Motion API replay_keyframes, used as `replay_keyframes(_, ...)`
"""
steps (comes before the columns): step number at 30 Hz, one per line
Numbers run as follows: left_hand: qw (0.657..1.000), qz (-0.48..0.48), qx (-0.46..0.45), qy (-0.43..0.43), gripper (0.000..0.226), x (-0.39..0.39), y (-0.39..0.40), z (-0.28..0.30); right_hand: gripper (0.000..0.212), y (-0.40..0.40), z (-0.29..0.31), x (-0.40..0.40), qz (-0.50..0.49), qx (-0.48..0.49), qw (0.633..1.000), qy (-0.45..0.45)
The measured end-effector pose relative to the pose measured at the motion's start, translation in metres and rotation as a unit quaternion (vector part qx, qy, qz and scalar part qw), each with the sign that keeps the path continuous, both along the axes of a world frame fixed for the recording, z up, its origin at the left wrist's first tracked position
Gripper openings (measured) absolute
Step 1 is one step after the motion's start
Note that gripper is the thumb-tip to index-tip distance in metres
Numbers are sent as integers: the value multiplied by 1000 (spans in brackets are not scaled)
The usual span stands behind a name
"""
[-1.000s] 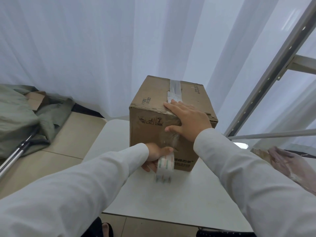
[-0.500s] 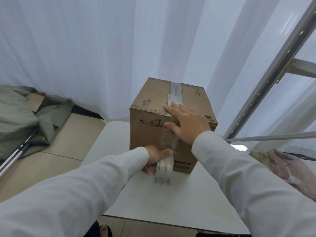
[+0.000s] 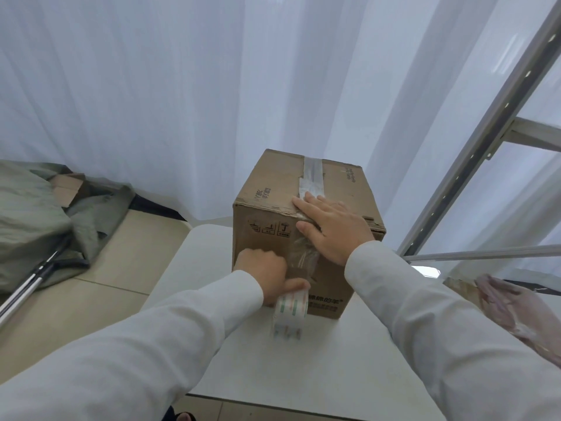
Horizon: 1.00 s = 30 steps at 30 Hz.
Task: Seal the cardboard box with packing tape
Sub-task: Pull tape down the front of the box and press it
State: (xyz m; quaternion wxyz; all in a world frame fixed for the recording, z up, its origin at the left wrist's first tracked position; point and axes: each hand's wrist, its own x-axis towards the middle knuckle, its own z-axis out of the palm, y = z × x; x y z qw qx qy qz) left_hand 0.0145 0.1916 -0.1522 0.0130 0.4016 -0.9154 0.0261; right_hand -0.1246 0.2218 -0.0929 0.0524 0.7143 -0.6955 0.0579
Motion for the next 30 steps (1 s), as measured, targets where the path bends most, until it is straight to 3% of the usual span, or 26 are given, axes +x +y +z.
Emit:
replay_keyframes(3, 985, -32, -60, 157, 53, 9, -1, 22, 47, -1, 6, -2, 14, 26, 995, -94)
replay_keyframes(5, 943, -87, -153, 284, 41, 15, -5, 31, 46, 3, 14, -6, 16, 6, 981, -194)
replay_keyframes(7, 900, -122, -259, 329, 32, 18, -14, 32, 47, 9, 21, -13, -3, -23, 977, -211)
replay_keyframes(11, 917, -118, -261, 277, 58, 15, -33, 23, 61, 19, 12, -22, -17, -19, 999, -42)
replay_keyframes(17, 955, -94, -193, 205, 78, 5, -44, 15, 72, 11, -23, -21, -40, -164, 982, 78)
replay_keyframes(23, 942, -51, -276, 186, 91, -5, -44, -1, 68, 8, -50, -24, -10, -232, 966, 117)
replay_keyframes(30, 937, -32, -295, 182, 91, -8, -41, -2, 64, 9, -54, -18, -22, -258, 961, 95)
